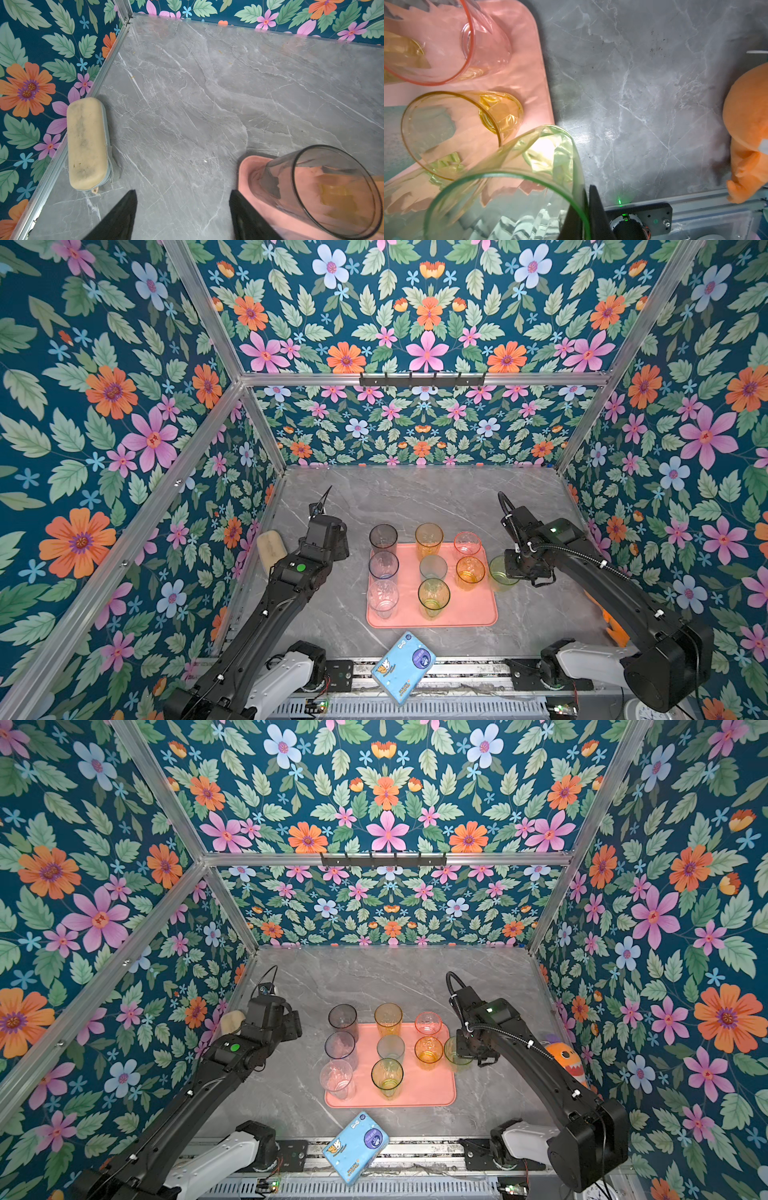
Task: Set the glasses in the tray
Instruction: 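Lift the green glass with the right gripper and carry it to the tray, then lower the green glass onto the tray corner beside the yellow glass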
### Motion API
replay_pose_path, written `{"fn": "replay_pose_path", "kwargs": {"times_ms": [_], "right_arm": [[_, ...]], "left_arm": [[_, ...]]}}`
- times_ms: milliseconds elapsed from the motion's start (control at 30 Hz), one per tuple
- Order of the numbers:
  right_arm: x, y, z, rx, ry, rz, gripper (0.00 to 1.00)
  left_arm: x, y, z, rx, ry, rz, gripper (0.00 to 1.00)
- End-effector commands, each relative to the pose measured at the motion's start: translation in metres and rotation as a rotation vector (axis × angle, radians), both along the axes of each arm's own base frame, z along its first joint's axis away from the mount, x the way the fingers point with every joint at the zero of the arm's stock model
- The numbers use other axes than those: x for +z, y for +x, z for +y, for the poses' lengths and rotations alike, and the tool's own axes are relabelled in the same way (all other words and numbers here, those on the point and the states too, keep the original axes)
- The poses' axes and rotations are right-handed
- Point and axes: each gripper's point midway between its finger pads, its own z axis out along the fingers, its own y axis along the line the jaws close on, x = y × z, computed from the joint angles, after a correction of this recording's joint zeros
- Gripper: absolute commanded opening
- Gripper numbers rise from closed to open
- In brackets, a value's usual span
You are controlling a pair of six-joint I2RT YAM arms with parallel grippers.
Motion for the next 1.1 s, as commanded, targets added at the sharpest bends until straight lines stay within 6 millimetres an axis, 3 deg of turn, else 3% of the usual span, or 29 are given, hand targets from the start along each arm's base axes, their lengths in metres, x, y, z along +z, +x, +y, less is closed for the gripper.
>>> {"fn": "replay_pose_path", "kwargs": {"times_ms": [0,767,1067], "right_arm": [[-0.002,-0.013,0.0,-0.022,-0.009,0.027,0.0],[-0.03,-0.045,0.025,0.047,-0.013,0.046,0.0],[-0.038,-0.049,0.036,0.059,0.009,0.033,0.0]], "left_arm": [[0.002,0.001,0.002,0.013,0.001,-0.013,0.73],[-0.001,0.001,0.001,0.01,0.0,-0.002,0.73],[-0.003,0.002,0.0,0.007,-0.002,0.002,0.72]]}}
